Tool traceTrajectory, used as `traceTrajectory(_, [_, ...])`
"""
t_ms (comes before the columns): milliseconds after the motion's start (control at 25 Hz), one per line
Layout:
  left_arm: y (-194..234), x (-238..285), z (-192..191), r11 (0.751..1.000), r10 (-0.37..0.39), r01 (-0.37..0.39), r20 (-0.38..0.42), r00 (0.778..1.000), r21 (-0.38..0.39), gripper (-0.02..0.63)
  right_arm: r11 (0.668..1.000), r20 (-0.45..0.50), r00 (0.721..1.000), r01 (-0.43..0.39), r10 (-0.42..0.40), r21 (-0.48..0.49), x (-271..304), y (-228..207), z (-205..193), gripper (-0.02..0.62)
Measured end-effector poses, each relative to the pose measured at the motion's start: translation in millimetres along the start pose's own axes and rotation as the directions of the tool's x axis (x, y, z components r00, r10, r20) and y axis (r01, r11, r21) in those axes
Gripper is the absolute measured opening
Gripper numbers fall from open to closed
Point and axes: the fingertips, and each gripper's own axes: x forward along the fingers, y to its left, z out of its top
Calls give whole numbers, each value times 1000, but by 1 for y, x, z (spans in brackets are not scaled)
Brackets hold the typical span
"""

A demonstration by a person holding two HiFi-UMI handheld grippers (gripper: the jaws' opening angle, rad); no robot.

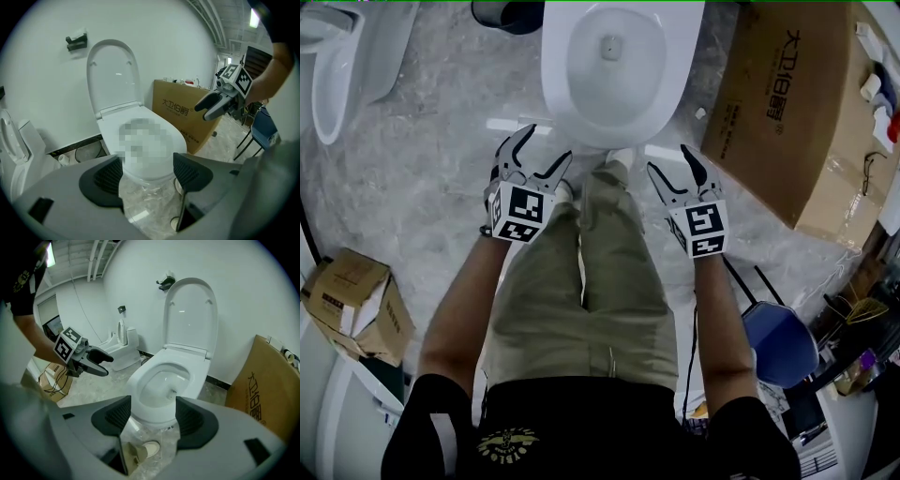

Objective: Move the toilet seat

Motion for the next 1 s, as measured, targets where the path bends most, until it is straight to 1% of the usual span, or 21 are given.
traceTrajectory(160, [3, 19, -19, 1000, 7, -7, -21, 1000, -10, 324, 999, -56, 998, -17, 14, -44, 26, -3, -26, 284])
traceTrajectory(360, [10, 45, -46, 997, 8, -12, -54, 998, -76, 324, 1000, -131, 991, -20, 20, -1, 54, -13, -70, 284])
traceTrajectory(560, [4, 70, -61, 995, -5, -4, -89, 996, -104, 324, 1000, -192, 981, -32, 31, -1, 82, -18, -106, 284])
traceTrajectory(840, [-13, 98, -79, 994, -35, 22, -127, 991, -103, 324, 998, -236, 970, -59, 50, -31, 124, -17, -126, 284])
traceTrajectory(920, [-15, 105, -81, 994, -41, 27, -135, 990, -105, 324, 997, -245, 969, -56, 43, -45, 132, -19, -127, 284])
traceTrajectory(1000, [-15, 108, -82, 994, -45, 31, -136, 990, -103, 324, 998, -246, 969, -43, 32, -37, 135, -20, -125, 285])
